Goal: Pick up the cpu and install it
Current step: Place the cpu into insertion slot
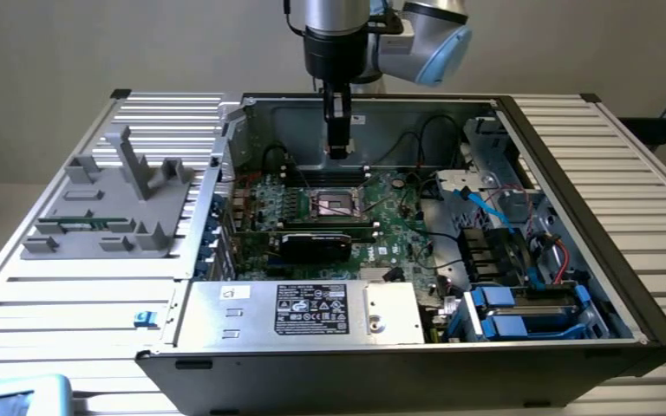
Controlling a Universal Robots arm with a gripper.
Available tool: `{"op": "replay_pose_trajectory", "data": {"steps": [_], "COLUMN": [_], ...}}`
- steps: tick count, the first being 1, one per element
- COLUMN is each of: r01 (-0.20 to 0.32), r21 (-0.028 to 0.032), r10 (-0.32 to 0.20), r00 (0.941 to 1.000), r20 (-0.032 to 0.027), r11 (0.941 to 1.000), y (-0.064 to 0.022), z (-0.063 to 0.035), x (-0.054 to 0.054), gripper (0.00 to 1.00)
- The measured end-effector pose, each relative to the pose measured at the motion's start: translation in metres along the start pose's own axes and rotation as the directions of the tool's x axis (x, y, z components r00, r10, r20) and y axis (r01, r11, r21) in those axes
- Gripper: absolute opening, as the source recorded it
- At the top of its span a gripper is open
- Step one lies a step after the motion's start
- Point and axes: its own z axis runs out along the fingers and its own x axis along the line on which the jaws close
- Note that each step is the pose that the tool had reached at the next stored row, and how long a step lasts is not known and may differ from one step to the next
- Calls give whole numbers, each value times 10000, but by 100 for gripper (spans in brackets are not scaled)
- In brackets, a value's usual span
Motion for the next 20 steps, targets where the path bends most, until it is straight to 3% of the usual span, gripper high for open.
{"op": "replay_pose_trajectory", "data": {"steps": [20], "r01": [-202], "r21": [-6], "r10": [202], "r00": [9997], "r20": [-133], "r11": [9998], "y": [-19], "z": [357], "x": [-117], "gripper": [55]}}
